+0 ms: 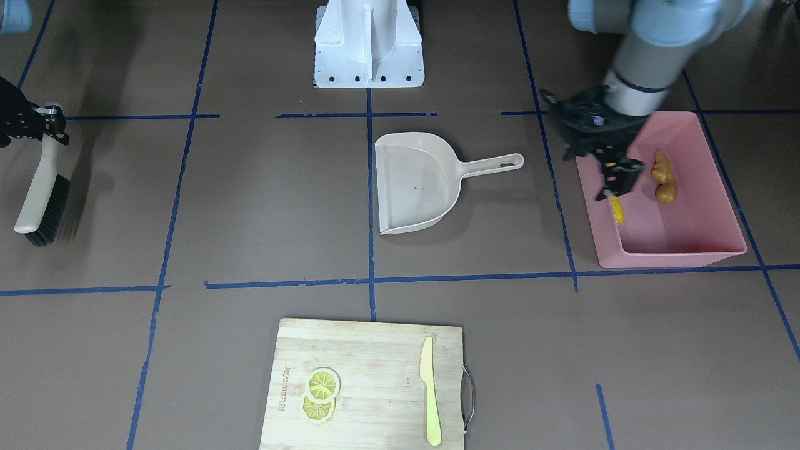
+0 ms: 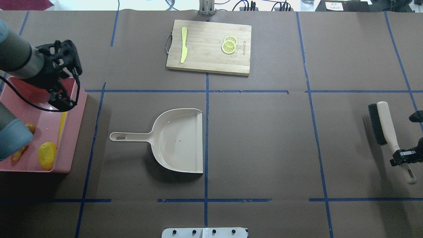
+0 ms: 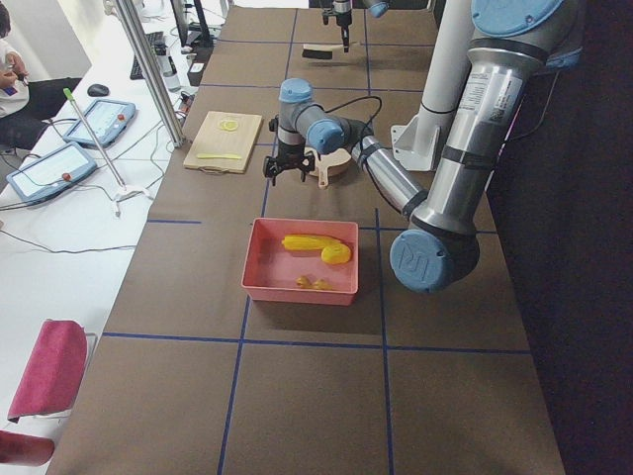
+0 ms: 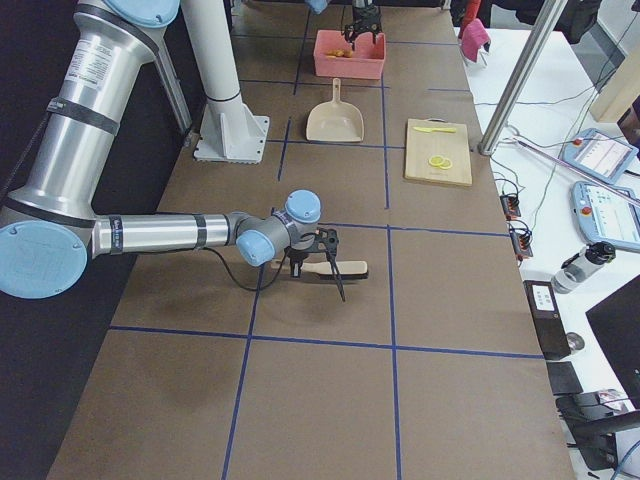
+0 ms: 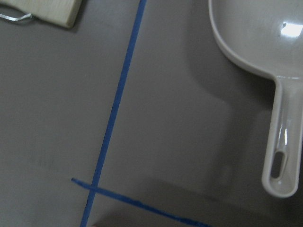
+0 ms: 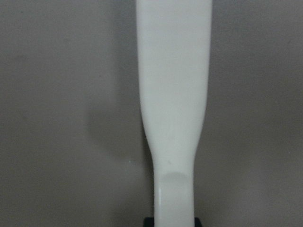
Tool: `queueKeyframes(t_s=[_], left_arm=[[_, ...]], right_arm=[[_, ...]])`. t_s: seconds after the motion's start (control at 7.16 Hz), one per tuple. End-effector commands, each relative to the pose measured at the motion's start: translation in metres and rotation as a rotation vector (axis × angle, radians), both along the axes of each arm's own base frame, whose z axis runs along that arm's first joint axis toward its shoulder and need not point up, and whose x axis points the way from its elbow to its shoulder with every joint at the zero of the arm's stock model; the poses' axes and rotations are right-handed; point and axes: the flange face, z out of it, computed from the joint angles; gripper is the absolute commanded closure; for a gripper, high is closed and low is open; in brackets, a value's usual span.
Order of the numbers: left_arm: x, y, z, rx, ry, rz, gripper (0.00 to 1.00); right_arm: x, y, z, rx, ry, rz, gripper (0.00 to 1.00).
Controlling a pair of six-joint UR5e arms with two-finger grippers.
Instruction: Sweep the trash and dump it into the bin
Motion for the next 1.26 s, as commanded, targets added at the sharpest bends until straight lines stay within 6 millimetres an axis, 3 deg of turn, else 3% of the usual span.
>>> queueKeyframes(t_s=[0.0,0.14,0.28,0.42,0.56,0.7,0.98,1.12], left_arm=[[-0.049,-0.014,0.029,-0.111,-0.010,-0.088,0.00],[-0.072,-0.020,0.042,-0.225,-0.023,-0.159,0.00],[-0.104,-0.034,0.057,-0.298,-0.028,-0.261,0.00],[-0.128,-0.031,0.077,-0.355,-0.013,-0.287,0.00],[-0.149,-0.028,0.106,-0.426,-0.009,-0.319,0.00],[-0.171,-0.022,0.134,-0.499,0.000,-0.353,0.00],[-0.236,-0.021,0.186,-0.627,0.039,-0.468,0.00],[-0.253,-0.019,0.211,-0.676,0.030,-0.504,0.00]], right_arm=[[-0.003,0.004,0.014,-0.021,0.013,-0.010,0.77],[-0.005,0.006,0.014,-0.025,0.013,-0.019,0.74],[-0.005,0.007,0.016,-0.027,0.013,-0.023,0.58],[-0.005,0.008,0.018,-0.029,0.015,-0.023,0.21],[-0.004,0.007,0.012,-0.021,0.007,-0.021,0.00],[0.000,0.005,-0.007,0.007,-0.015,-0.009,0.00],[0.059,-0.008,-0.026,0.030,-0.035,0.143,0.00],[0.081,-0.012,-0.027,0.024,-0.065,0.176,0.00]])
